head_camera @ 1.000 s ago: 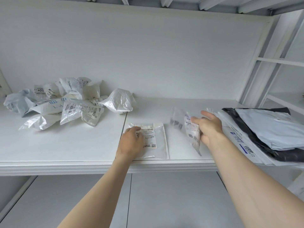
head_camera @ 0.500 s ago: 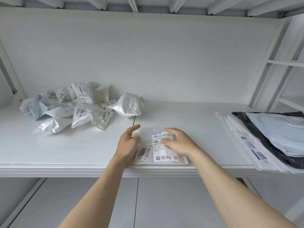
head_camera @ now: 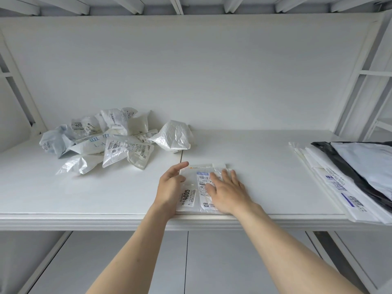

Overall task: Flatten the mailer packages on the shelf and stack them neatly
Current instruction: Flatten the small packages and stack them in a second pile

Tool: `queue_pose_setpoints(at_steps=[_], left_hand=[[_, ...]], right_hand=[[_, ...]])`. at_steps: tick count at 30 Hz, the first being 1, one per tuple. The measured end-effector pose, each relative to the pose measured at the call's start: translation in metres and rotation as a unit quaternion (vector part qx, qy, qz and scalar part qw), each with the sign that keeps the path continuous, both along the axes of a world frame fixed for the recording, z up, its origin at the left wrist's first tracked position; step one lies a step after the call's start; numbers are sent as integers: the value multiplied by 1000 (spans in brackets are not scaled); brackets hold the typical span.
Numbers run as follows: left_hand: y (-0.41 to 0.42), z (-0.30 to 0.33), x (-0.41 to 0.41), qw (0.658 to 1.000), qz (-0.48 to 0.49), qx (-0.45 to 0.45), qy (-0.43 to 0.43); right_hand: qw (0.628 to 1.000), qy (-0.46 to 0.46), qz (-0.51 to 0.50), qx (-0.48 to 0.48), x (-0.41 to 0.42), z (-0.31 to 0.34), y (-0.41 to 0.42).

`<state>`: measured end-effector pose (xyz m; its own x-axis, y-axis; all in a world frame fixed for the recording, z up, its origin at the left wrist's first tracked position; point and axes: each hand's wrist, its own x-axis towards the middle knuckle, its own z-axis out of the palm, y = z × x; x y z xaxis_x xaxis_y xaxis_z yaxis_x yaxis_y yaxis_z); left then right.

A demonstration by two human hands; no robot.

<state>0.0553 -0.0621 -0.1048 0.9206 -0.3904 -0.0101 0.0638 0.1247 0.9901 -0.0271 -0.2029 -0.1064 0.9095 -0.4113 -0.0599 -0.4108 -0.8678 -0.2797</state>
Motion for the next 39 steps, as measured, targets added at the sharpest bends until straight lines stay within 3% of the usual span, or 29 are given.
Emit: queue_pose_setpoints(at_steps=[13, 20, 23, 27, 32, 39], left_hand=[[-5, -12, 9, 997, -24, 55, -49], [-29, -5, -1, 995, 2, 97, -1], [-54, 0, -17, 992, 5, 126, -22], [-90, 3, -38, 984, 11, 163, -75], [-106, -7, -37, 974, 26, 190, -124], [-100, -12, -30, 958, 21, 213, -190]], right_hand=[[1000, -22, 13, -14, 12, -9, -4], [997, -11, -9, -71, 4, -2, -11], [990, -58, -2, -132, -7, 4, -23], [988, -119, 23, -99, -28, 9, -47], [996, -52, 15, -65, -56, -1, -76], [998, -34, 27, -45, -49, 1, -79]])
